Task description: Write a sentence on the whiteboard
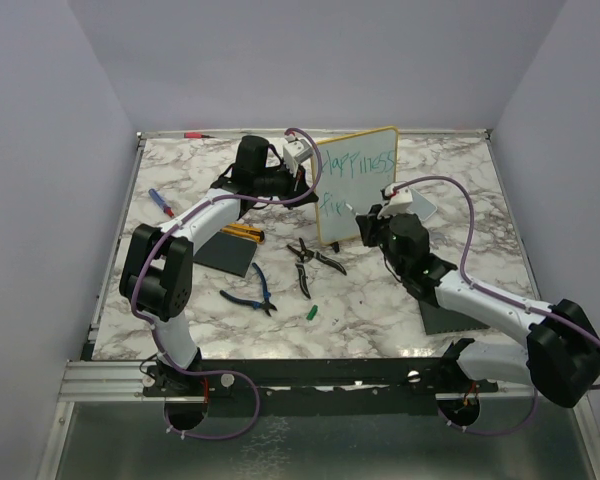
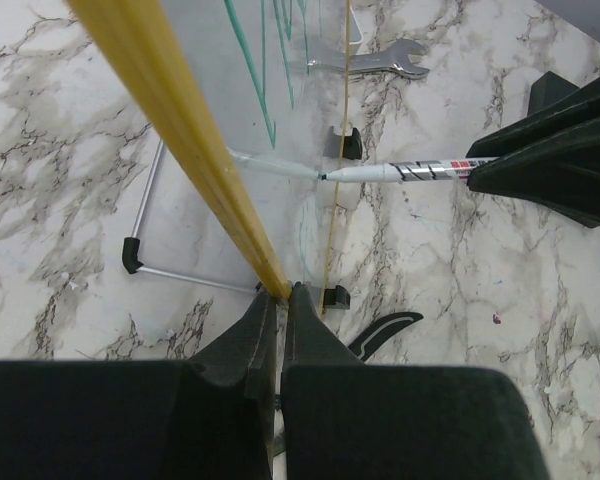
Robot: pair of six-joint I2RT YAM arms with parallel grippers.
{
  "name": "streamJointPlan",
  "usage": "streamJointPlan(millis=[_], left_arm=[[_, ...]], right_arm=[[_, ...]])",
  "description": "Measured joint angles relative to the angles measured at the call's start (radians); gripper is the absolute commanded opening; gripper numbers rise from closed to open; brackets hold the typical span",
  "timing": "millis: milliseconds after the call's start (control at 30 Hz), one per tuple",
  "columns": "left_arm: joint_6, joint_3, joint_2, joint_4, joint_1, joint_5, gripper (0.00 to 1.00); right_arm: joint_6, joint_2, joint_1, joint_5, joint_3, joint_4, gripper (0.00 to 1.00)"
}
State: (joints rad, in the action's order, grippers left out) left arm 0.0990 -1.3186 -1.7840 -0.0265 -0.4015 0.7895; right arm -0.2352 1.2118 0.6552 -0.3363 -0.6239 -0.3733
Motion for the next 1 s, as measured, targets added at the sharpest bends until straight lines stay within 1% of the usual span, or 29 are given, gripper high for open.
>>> streamJointPlan(millis=[300,667,1000], left_arm=[[0.000,0.000,0.000,0.000,0.000,0.000,0.00],[0.000,0.000,0.000,0.000,0.000,0.000,0.00],[0.000,0.001,0.002,-0.001,0.000,0.000,0.00]], right_arm=[[-0.026,0.000,0.000,0.000,0.072,0.019,0.00],[-0.026,-0.039,0.000,0.000,0.066,0.019,0.01],[-0.026,-0.039,-0.001,-0.018,0.040,0.016,0.01]])
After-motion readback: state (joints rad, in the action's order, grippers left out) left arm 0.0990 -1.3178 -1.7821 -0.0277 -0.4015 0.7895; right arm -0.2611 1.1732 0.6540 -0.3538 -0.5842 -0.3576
